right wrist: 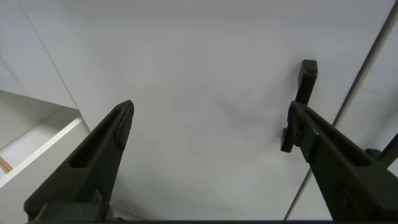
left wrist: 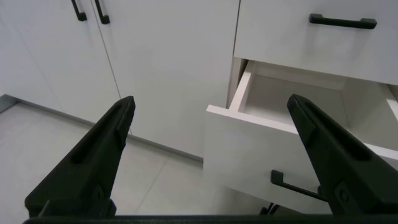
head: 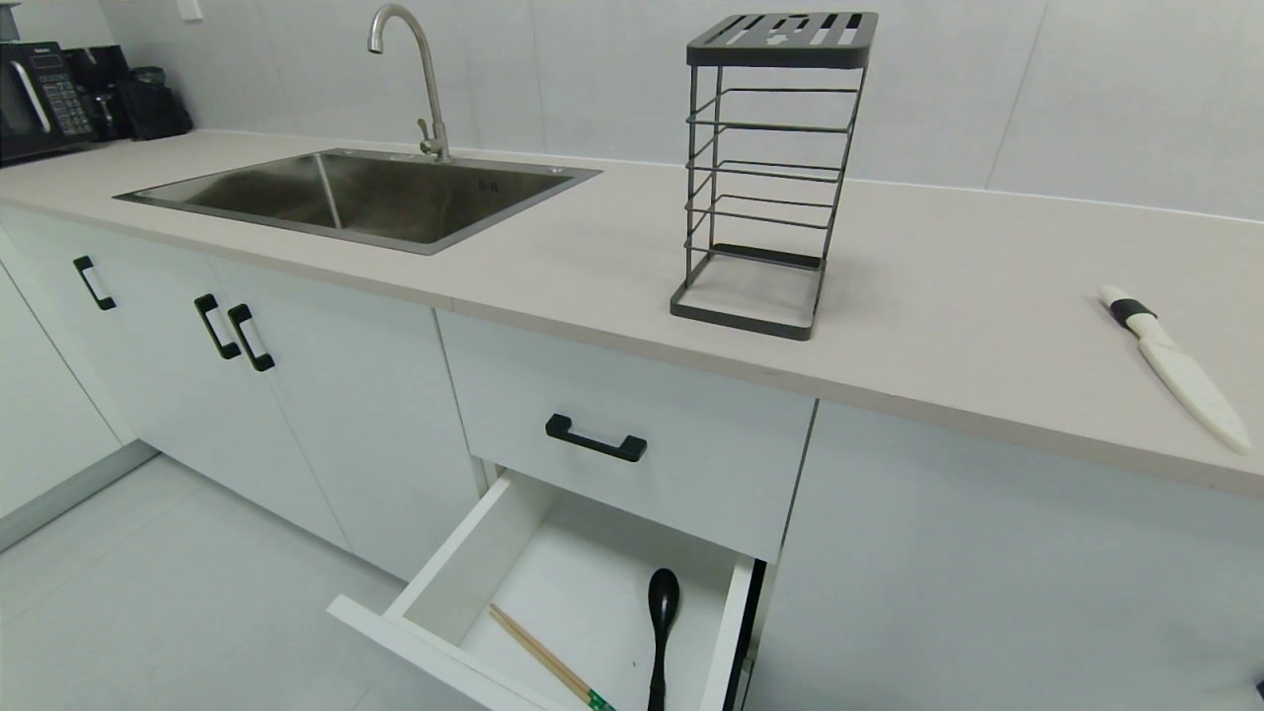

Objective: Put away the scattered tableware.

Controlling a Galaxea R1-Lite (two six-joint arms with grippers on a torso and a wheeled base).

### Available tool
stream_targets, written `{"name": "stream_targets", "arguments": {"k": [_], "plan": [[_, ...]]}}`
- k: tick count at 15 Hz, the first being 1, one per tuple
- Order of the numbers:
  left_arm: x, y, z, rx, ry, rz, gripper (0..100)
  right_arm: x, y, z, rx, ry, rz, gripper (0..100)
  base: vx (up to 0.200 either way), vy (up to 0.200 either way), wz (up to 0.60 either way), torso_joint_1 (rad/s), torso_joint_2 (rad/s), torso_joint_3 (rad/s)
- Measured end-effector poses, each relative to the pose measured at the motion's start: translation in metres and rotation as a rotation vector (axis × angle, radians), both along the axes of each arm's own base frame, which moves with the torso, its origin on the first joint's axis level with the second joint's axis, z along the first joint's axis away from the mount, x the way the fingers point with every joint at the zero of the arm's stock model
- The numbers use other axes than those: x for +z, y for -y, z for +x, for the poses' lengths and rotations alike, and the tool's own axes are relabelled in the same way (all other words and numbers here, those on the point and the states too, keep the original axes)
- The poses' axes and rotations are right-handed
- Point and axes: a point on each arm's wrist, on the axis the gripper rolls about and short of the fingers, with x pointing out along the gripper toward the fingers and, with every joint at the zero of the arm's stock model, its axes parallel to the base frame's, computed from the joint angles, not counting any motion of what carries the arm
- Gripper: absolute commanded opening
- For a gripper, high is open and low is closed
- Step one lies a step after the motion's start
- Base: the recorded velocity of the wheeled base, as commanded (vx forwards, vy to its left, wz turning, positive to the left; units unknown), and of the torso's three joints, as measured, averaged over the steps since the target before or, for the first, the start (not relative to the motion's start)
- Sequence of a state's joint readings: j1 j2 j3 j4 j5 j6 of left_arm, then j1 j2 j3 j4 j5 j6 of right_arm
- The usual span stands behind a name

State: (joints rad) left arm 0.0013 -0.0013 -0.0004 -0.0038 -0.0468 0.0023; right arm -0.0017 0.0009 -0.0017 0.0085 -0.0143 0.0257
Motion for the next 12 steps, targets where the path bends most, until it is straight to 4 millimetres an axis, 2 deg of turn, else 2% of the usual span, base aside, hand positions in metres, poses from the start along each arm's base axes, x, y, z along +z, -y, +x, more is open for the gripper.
{"name": "stream_targets", "arguments": {"k": [2,5,8,12], "plan": [[0.008,0.0,-0.001,0.009,0.058,-0.006,100,0.0,0.0,0.0,0.001,0.001,-0.004,100,0.0,0.0,0.0,0.0,0.0,0.0],[0.057,0.0,-0.019,0.008,0.26,-0.03,100,0.0,0.0,0.0,0.002,0.002,-0.004,100,0.0,0.0,0.0,0.0,0.0,0.0],[0.069,-0.001,-0.024,-0.023,0.22,-0.094,100,0.0,0.0,0.0,0.002,0.002,-0.004,100,0.0,0.0,0.0,0.0,0.0,0.0],[0.076,-0.002,-0.003,-0.076,0.047,-0.142,100,0.0,0.0,0.0,0.002,0.003,-0.004,100,0.0,0.0,0.0,0.0,0.0,0.0]]}}
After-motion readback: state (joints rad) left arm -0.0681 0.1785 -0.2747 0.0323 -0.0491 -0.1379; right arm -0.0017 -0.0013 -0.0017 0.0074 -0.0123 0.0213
